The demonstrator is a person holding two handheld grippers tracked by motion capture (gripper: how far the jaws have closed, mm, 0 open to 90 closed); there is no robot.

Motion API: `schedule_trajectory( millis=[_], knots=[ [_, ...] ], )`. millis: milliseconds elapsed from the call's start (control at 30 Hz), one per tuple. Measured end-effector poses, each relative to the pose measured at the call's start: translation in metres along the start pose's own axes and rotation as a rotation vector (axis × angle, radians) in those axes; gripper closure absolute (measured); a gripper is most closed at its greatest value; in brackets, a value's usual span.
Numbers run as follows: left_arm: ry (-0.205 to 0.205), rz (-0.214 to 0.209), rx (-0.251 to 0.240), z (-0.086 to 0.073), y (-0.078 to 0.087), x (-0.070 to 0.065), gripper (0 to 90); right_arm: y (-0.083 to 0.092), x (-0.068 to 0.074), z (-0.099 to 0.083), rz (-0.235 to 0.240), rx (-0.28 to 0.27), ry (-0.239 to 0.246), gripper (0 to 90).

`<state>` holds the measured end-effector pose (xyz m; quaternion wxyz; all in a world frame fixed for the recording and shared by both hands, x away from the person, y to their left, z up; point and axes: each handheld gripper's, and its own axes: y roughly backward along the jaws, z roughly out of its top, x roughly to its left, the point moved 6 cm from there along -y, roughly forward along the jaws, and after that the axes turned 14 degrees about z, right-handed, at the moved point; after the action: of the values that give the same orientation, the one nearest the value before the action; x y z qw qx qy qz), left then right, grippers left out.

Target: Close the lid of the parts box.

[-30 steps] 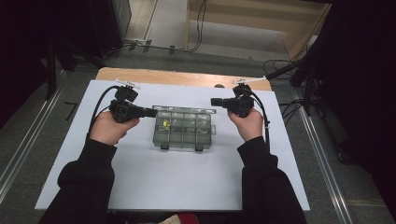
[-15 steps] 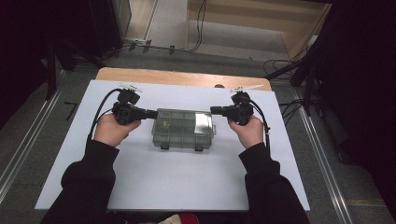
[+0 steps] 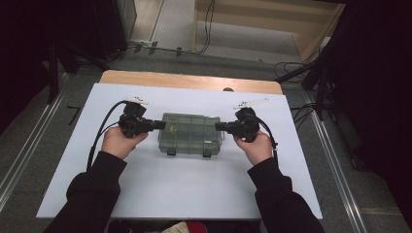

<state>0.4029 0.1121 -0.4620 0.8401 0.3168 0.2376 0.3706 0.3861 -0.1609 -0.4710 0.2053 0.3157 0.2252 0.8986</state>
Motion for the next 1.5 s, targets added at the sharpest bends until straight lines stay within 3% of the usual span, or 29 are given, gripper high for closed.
schedule_trajectory(
  millis=[133, 367, 767, 1100, 1233, 1333, 1500],
  knots=[
    [-0.029, 0.008, 0.007, -0.008, -0.003, -0.002, 89.6, -0.004, 0.003, -0.007, 0.035, -0.003, -0.019, 87.0],
    [-0.041, -0.028, -0.01, -0.017, -0.006, -0.003, 89.5, -0.011, 0.005, -0.018, 0.015, 0.03, -0.006, 86.7],
    [-0.047, -0.005, 0.016, -0.029, -0.021, 0.002, 89.6, -0.021, -0.001, -0.033, -0.015, 0.076, -0.018, 86.7],
    [-0.094, 0.002, 0.022, -0.035, -0.027, -0.004, 89.7, -0.027, -0.003, -0.041, -0.027, 0.067, -0.028, 87.1],
    [-0.081, -0.017, 0.019, -0.037, -0.022, -0.004, 84.8, -0.023, 0.002, -0.042, -0.013, 0.07, -0.016, 76.0],
    [-0.098, -0.003, 0.004, -0.041, -0.015, -0.005, 78.8, -0.018, 0.008, -0.046, -0.021, 0.06, 0.054, 66.0],
    [-0.099, -0.013, 0.0, -0.048, -0.004, -0.008, 65.6, -0.01, 0.017, -0.055, 0.025, 0.052, 0.044, 53.1]
  ],
)
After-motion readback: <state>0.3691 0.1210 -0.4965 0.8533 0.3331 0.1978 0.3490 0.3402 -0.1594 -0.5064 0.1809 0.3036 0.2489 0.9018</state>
